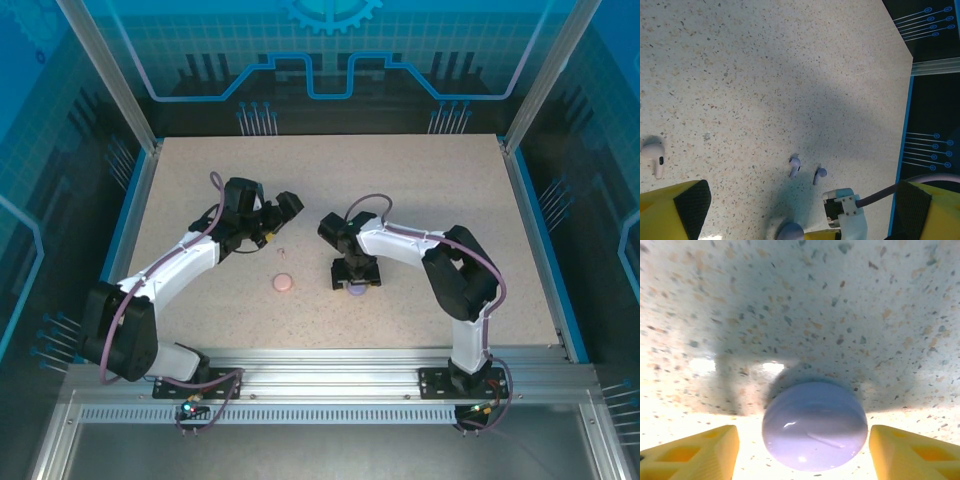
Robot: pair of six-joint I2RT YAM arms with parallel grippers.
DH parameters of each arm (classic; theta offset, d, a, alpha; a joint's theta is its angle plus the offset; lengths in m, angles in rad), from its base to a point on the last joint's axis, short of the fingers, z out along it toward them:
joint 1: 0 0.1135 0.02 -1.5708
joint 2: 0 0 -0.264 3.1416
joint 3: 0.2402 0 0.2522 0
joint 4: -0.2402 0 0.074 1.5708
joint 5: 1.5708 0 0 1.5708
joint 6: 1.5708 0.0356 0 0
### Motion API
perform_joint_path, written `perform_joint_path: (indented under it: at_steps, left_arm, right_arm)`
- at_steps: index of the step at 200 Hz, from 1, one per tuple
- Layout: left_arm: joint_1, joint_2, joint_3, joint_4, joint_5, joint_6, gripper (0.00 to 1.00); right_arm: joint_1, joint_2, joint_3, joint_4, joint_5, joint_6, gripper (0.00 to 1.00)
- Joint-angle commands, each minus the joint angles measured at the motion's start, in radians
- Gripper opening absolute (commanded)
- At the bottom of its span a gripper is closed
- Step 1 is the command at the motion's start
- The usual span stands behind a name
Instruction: Insert wireless bluetooth earbuds into charging case
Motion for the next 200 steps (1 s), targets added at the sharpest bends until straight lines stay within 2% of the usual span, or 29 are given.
perform_joint_path:
  at_steps: [1, 18, 77, 126, 200]
  left_arm:
    - [0.007, 0.001, -0.006, 0.012, 0.024, -0.016, 0.99]
    - [0.007, -0.005, -0.008, 0.011, 0.019, -0.012, 0.99]
    - [0.007, -0.007, -0.012, 0.018, 0.020, -0.020, 0.99]
    - [0.007, 0.002, -0.011, 0.026, 0.026, -0.023, 0.99]
    - [0.007, -0.001, -0.023, 0.042, 0.030, -0.027, 0.99]
  right_arm:
    - [-0.008, -0.018, 0.042, -0.031, 0.009, 0.026, 0.75]
    - [-0.010, -0.031, 0.049, -0.029, 0.034, 0.047, 0.78]
    - [-0.022, 0.014, 0.061, -0.094, 0.072, 0.177, 0.79]
    - [-0.028, -0.038, -0.009, -0.024, 0.002, 0.384, 0.80]
    - [-0.036, -0.029, -0.018, -0.019, -0.046, 0.528, 0.79]
